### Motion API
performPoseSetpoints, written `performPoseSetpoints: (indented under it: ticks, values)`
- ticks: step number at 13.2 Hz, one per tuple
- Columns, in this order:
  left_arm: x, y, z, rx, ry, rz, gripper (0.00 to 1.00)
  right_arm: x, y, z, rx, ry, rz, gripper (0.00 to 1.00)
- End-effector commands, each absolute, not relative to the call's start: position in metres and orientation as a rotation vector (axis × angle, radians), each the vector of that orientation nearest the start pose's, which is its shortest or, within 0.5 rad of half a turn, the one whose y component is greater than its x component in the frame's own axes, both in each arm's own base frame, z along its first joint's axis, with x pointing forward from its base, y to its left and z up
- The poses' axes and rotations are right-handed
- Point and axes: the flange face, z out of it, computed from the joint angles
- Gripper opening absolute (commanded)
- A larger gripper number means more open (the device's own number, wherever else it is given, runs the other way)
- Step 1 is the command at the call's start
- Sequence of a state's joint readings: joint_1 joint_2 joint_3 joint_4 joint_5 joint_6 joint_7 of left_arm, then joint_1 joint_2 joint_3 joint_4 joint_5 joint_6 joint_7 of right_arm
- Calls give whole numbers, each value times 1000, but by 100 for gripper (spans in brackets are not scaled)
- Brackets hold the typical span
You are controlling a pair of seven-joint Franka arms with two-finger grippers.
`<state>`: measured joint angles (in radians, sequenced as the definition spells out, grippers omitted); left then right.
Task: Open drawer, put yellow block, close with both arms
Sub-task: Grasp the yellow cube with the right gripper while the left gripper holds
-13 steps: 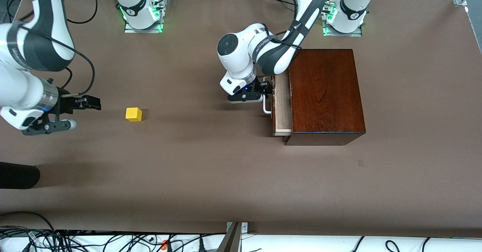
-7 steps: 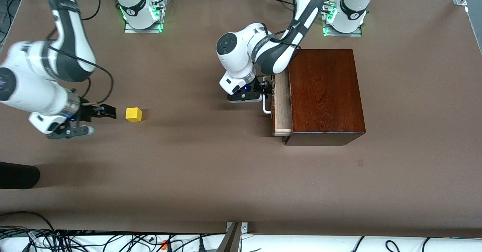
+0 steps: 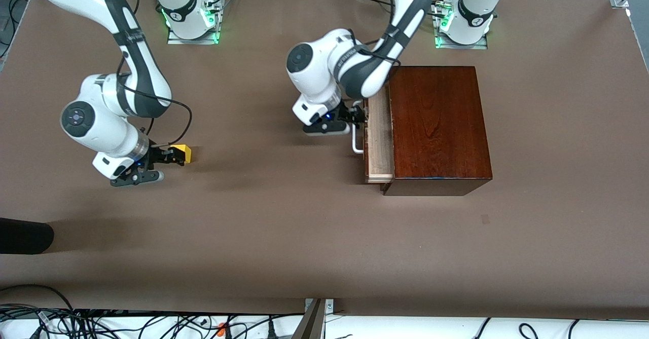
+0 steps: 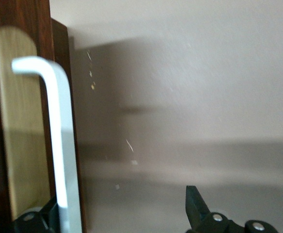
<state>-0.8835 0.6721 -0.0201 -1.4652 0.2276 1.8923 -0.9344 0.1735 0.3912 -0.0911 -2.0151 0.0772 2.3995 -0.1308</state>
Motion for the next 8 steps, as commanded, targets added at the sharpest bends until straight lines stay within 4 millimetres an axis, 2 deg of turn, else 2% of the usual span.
performPoseSetpoints:
  ticks: [1,4,6,8]
  values:
    - [415,-576,284,-2886,104,7,100,592,50,238,-3105,-232,11,100]
    - [408,-581,281,-2882,120,8,100,579,48,223,-3107,-212,71,100]
    - [412,-580,302,-2894,111,-4,100,573,48,217,-3107,-207,97,100]
    - [421,-578,345,-2921,74,-21,100,564,46,209,-3107,-202,131,97]
